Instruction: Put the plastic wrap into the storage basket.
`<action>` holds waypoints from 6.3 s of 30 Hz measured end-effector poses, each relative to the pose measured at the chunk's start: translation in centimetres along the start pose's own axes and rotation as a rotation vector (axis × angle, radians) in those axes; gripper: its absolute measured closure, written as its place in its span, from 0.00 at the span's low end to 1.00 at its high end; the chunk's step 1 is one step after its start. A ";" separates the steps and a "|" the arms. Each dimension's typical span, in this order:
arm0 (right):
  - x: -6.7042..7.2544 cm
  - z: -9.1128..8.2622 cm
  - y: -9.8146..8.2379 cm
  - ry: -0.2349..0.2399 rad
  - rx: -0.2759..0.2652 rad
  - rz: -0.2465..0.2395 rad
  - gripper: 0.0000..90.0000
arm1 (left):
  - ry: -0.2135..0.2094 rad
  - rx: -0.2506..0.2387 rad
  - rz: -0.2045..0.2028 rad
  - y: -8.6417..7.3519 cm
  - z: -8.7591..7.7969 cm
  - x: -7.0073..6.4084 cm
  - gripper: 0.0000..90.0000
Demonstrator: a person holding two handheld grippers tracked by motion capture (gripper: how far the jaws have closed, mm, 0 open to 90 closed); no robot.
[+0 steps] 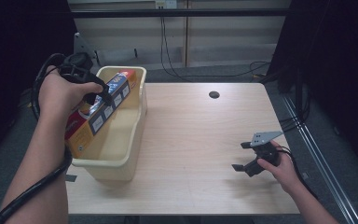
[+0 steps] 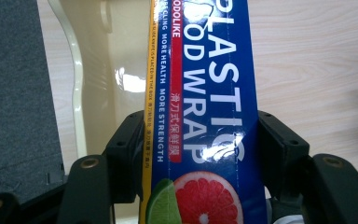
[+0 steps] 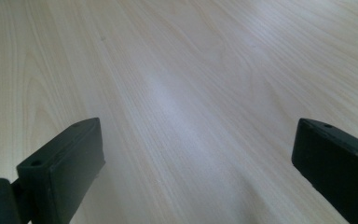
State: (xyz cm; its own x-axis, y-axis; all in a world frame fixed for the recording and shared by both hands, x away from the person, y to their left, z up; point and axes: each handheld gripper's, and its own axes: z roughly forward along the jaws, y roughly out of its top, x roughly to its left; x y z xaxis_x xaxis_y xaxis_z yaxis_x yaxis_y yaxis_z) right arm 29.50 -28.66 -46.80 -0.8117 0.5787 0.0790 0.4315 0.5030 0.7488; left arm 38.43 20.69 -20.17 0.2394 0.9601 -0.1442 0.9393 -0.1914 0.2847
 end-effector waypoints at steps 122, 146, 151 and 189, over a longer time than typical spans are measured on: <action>0.0 0.0 0.0 0.005 -0.003 -0.004 0.02 | -0.012 0.142 -0.107 -1.5 12.1 1.0 0.45; 0.1 0.1 0.0 0.009 -0.003 -0.013 0.02 | 0.003 0.174 -0.127 -1.4 13.6 1.0 0.44; 0.1 0.0 0.0 0.007 -0.010 -0.017 0.02 | -0.014 0.094 -0.136 -1.0 12.5 0.8 0.42; 0.3 -0.7 -0.1 -0.006 -0.019 -0.015 0.02 | -0.188 -0.100 0.098 1.7 10.9 -8.2 0.15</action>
State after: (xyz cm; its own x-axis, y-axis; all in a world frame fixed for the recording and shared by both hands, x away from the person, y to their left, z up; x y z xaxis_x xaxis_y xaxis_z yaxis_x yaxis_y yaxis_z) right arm 28.94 -28.99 -46.45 -0.8157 0.5749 0.0637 0.4118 0.4998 0.7620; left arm 40.71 10.26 -28.83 0.3786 0.8813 -0.2828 0.8826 -0.2517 0.3970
